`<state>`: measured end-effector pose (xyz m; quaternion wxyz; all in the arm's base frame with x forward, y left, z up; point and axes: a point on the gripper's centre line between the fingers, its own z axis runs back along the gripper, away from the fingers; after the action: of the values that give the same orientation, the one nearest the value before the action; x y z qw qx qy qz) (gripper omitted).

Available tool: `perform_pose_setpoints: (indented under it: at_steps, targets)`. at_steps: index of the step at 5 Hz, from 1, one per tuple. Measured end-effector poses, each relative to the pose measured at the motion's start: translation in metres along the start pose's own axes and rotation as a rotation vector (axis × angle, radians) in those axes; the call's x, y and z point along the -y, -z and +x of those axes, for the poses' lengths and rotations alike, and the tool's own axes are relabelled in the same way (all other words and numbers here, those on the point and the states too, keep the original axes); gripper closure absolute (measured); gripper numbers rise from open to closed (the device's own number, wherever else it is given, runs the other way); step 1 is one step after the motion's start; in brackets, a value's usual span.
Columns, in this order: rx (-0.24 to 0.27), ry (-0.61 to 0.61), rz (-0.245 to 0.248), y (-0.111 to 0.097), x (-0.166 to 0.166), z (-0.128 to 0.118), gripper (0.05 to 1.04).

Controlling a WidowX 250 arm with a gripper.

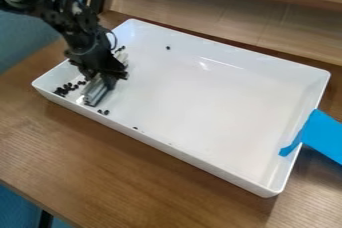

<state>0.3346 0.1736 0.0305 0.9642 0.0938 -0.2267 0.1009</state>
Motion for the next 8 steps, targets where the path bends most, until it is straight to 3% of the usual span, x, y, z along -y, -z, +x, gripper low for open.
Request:
perform_pose_setpoints:
  at_steps: [2, 3, 4, 5, 6, 8]
  targets:
    - [0.004, 0.015, 0.019, 0.0, -0.03, -0.007, 0.697]
    - [-0.027, -0.001, -0.03, -0.007, -0.024, -0.009, 0.698]
    - [-0.05, -0.031, -0.088, -0.022, -0.004, -0.001, 0.698]
    - [-0.047, -0.004, -0.132, -0.032, 0.037, 0.021, 0.698]
    - [-0.013, 0.025, -0.13, -0.034, 0.065, 0.034, 0.698]
    - [-0.011, 0.028, -0.095, -0.003, 0.093, 0.057, 0.698]
